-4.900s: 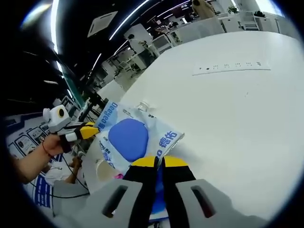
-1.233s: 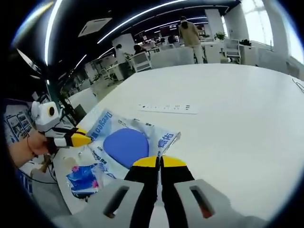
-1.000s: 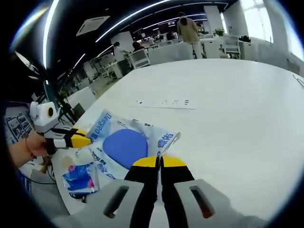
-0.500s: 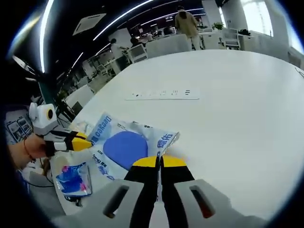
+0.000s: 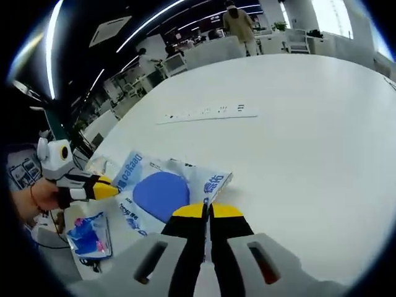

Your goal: Arrange the tabletop items into an orderly group along one side of the table until the central work area is clear of visible clutter.

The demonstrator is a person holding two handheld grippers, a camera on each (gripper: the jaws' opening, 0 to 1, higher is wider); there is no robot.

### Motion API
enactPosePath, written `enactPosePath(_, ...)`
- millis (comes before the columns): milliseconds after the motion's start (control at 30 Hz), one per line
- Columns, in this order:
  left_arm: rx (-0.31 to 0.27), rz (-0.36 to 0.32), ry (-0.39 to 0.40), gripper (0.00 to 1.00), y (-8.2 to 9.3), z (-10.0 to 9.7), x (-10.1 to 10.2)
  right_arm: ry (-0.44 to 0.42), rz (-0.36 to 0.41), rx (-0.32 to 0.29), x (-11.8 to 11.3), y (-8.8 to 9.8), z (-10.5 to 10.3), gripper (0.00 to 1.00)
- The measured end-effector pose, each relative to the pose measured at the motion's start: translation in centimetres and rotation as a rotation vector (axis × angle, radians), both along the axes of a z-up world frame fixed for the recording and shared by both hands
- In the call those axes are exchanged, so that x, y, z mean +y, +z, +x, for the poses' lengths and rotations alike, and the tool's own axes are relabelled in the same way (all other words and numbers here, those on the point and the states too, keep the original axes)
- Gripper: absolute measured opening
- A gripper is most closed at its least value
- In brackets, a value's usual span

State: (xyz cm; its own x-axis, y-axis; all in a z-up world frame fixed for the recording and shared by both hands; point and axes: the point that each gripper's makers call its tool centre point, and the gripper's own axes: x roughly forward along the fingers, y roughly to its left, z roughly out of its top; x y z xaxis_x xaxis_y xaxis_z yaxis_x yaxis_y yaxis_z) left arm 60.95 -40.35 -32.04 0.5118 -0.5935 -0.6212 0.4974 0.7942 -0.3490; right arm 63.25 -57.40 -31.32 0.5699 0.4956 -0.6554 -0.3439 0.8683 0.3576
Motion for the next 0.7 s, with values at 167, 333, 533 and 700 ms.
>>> enactPosePath(167,0.01,0.01,0.003,0.03,-0.66,-0.16,0.25,-0.023,0.019,0.009,-0.38,-0.34,0.07,0.0)
enactPosePath(333,0.015,0.019,0.002,0.04,-1.06,-0.23,0.35,-0.032,0.012,0.016,-0.58,-0.71,0.0,0.01)
enactPosePath(533,0.014,0.02,0.01,0.07,-1.05,-0.11,0.58,-0.043,0.008,0.016,-0.68,-0.82,0.05,0.03)
enactPosePath(700,0.005,0.014,0.009,0.12,-0.7,-0.14,0.67,-0.056,-0.004,0.013,-0.99,-0.89,0.08,0.08)
